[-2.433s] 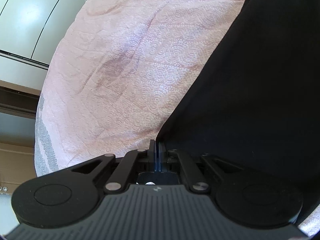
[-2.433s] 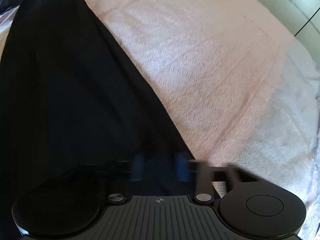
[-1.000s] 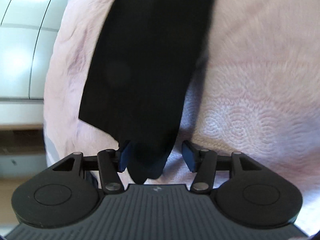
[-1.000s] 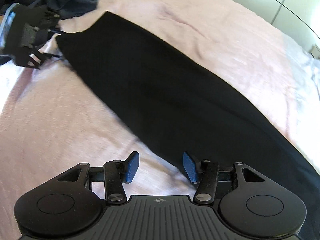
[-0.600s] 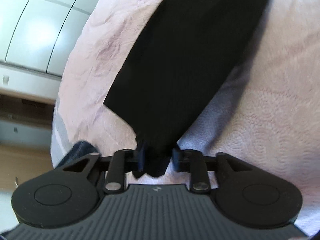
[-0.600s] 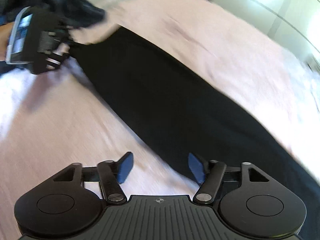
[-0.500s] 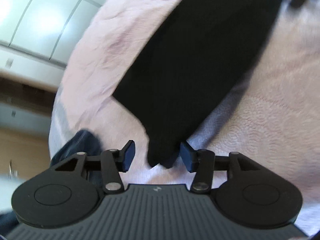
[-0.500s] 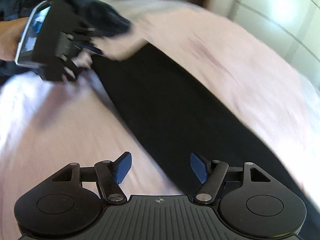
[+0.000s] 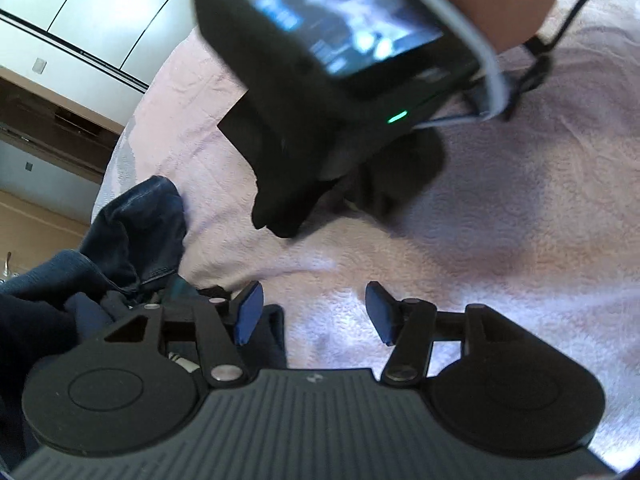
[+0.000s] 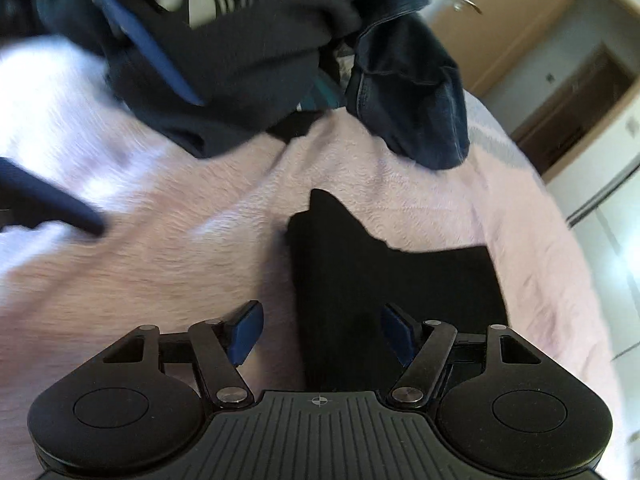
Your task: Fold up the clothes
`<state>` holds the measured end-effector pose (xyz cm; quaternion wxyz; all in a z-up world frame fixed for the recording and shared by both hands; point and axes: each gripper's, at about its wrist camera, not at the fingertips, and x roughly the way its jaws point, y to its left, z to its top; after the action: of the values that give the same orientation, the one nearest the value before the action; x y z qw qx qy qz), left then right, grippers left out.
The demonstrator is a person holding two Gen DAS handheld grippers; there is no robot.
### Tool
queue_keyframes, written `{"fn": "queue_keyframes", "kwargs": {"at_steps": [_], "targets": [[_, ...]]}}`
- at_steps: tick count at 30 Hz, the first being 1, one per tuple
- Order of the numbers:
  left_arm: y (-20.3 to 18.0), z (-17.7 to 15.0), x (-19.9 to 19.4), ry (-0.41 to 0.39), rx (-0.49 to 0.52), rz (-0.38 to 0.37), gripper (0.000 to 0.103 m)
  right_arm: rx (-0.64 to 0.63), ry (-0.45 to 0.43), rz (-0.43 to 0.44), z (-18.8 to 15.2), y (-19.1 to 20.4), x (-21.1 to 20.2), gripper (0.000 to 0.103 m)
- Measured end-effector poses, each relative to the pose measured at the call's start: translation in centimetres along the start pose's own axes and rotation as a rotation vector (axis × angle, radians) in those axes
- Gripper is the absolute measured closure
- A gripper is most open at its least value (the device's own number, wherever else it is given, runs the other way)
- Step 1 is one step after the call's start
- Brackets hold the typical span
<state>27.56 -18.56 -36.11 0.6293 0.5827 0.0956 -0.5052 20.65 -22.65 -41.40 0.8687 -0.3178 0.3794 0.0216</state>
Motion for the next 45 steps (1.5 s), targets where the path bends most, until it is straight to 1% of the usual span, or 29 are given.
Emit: {"fn": "queue_keyframes", "kwargs": {"at_steps": [1,2,3,4,6,8,10,12,13,16,18,20,21,23,25,26,28,29,32,34,35,38,39,40,43,44,45], "targets": [[0.0,0.1,0.1,-0.001,-0.006,0.000,0.049,-0.004,0.009,-0.012,0.1,-0.2,0.4,0.066],[0.0,0.2,0.1,-0.002,-0.012,-0.001,0.049,-0.002,0.021,-0.020,0.2,-0.6,0.9,0.092],[-0.2,0.4,-0.1,-0.005,-0.016,0.000,0.049,0.039,0.016,-0.016,0.4,-1.4,0.8,0.096],[-0.3,0.7,-0.3,-0.010,-0.019,0.001,0.048,0.093,0.007,-0.008,0.7,-2.3,0.6,0.098],[-0.5,1.6,-0.8,-0.029,-0.023,-0.001,0.046,0.220,-0.041,-0.019,0.7,-4.7,-1.7,0.099],[-0.7,3.1,-1.1,-0.063,-0.015,-0.008,0.045,0.398,-0.100,-0.024,0.2,-7.8,-4.7,0.099],[-1.0,4.9,-1.5,-0.108,0.000,-0.021,0.045,0.628,-0.183,-0.046,-1.4,-11.7,-8.9,0.099],[-1.4,7.1,-2.0,-0.161,0.025,-0.037,0.043,0.879,-0.282,-0.101,-4.4,-15.8,-14.3,0.099],[-1.7,8.3,-2.2,-0.188,0.043,-0.045,0.042,0.998,-0.336,-0.154,-6.6,-17.7,-17.7,0.099],[-2.7,12.1,-2.6,-0.266,0.095,-0.071,0.042,1.290,-0.431,-0.378,-14.6,-20.4,-26.9,0.099],[-3.8,15.0,-2.6,-0.315,0.126,-0.100,0.041,1.495,-0.433,-0.535,-21.3,-19.9,-31.9,0.099],[-5.0,17.6,-2.4,-0.360,0.162,-0.130,0.040,1.702,-0.378,-0.622,-28.9,-17.8,-34.2,0.099],[-5.7,19.0,-2.3,-0.381,0.184,-0.149,0.040,1.803,-0.326,-0.646,-32.9,-16.3,-34.5,0.099],[-7.2,21.6,-2.2,-0.415,0.218,-0.195,0.039,2.012,-0.190,-0.635,-40.1,-13.2,-33.4,0.099],[-8.2,23.9,-1.9,-0.421,0.230,-0.243,0.038,2.183,-0.097,-0.599,-45.0,-10.6,-32.5,0.098],[-8.4,25.0,-1.6,-0.416,0.226,-0.260,0.038,2.203,-0.096,-0.579,-45.9,-10.1,-32.5,0.099],[-8.4,26.9,-0.7,-0.393,0.204,-0.304,0.038,2.199,-0.123,-0.537,-46.6,-9.6,-32.8,0.098],[-8.4,27.7,-0.1,-0.376,0.186,-0.328,0.038,2.187,-0.123,-0.529,-46.6,-9.7,-33.0,0.098],[-8.1,29.9,1.8,-0.316,0.146,-0.379,0.038,2.191,-0.087,-0.521,-46.5,-10.1,-33.5,0.098],[-7.7,30.6,2.6,-0.293,0.147,-0.393,0.038,2.185,-0.059,-0.522,-46.1,-10.7,-33.5,0.097],[-7.5,30.7,2.9,-0.293,0.166,-0.390,0.038,2.166,-0.040,-0.530,-45.7,-10.8,-33.9,0.094],[-6.7,30.5,3.5,-0.331,0.287,-0.349,0.038,2.098,0.016,-0.555,-44.1,-11.0,-35.0,0.075],[-6.5,30.1,3.8,-0.350,0.346,-0.333,0.038,2.054,0.040,-0.556,-43.2,-10.9,-35.1,0.070],[-6.4,29.6,4.0,-0.372,0.406,-0.317,0.037,2.003,0.065,-0.554,-42.1,-10.8,-35.2,0.068],[-6.6,27.5,5.3,-0.473,0.632,-0.234,0.035,1.789,0.111,-0.493,-38.2,-10.4,-35.1,0.064],[-6.7,26.7,6.0,-0.513,0.710,-0.206,0.035,1.704,0.119,-0.465,-36.5,-10.2,-34.7,0.061],[-6.9,26.0,6.8,-0.554,0.783,-0.184,0.035,1.614,0.126,-0.437,-34.6,-10.0,-34.1,0.055]]}}
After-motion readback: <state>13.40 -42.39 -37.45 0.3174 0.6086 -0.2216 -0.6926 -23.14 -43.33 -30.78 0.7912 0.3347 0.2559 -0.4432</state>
